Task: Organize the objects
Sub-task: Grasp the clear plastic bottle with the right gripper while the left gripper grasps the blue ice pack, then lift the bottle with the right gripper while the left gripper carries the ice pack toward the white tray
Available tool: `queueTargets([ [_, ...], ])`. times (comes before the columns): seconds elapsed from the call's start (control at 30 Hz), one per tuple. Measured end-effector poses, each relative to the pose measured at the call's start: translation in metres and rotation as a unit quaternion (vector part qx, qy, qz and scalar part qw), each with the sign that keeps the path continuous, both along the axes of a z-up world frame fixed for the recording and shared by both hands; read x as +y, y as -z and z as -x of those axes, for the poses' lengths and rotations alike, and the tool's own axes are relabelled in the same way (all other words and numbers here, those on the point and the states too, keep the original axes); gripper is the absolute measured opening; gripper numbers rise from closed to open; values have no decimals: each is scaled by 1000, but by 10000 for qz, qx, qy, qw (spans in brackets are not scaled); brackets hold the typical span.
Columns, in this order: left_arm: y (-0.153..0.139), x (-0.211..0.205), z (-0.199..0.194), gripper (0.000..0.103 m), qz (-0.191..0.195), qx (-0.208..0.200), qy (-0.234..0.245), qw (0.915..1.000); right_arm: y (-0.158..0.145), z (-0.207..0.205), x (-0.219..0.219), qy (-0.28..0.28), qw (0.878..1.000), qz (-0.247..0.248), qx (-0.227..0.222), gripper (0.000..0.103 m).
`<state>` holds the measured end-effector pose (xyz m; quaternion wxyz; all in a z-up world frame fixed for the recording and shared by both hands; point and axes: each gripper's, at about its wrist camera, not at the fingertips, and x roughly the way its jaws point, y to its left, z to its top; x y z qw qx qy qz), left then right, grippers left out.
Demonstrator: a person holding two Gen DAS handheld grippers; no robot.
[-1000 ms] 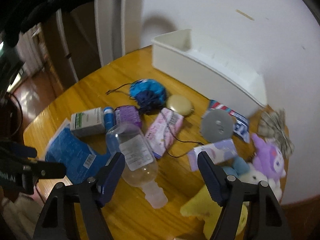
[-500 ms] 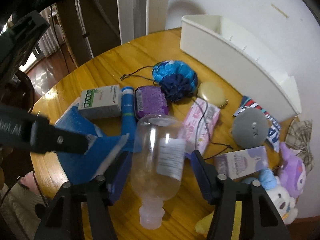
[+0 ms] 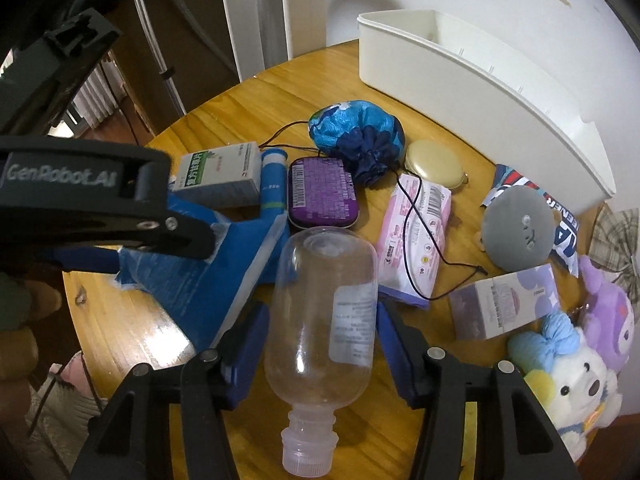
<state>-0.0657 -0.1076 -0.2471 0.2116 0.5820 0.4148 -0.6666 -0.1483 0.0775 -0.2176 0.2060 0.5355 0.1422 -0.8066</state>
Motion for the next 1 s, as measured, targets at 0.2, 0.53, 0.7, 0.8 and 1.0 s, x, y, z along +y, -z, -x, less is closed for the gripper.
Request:
queueTargets([
  [0.2,-11,5,12,80,793,549,680,9930,0,-2,-3,76,10000,26,-18,56],
  [0.53,-32,15,1,45,1510,922,1286,9758,-5,-3,6,395,9985,300,-215,55],
  [0.7,-54,30,-13,44,1620,1079,1391,9710,-21,-8,14,631,9968,481,-104,55],
  [0.8,-81,38,-26,44,1732,1272,1511,9649,-35,-12,17,729,9958,560,16,55],
  [1.0,-152,52,-31,45,2415,1810,2018,9318,-89,-29,30,971,9913,772,436,55],
])
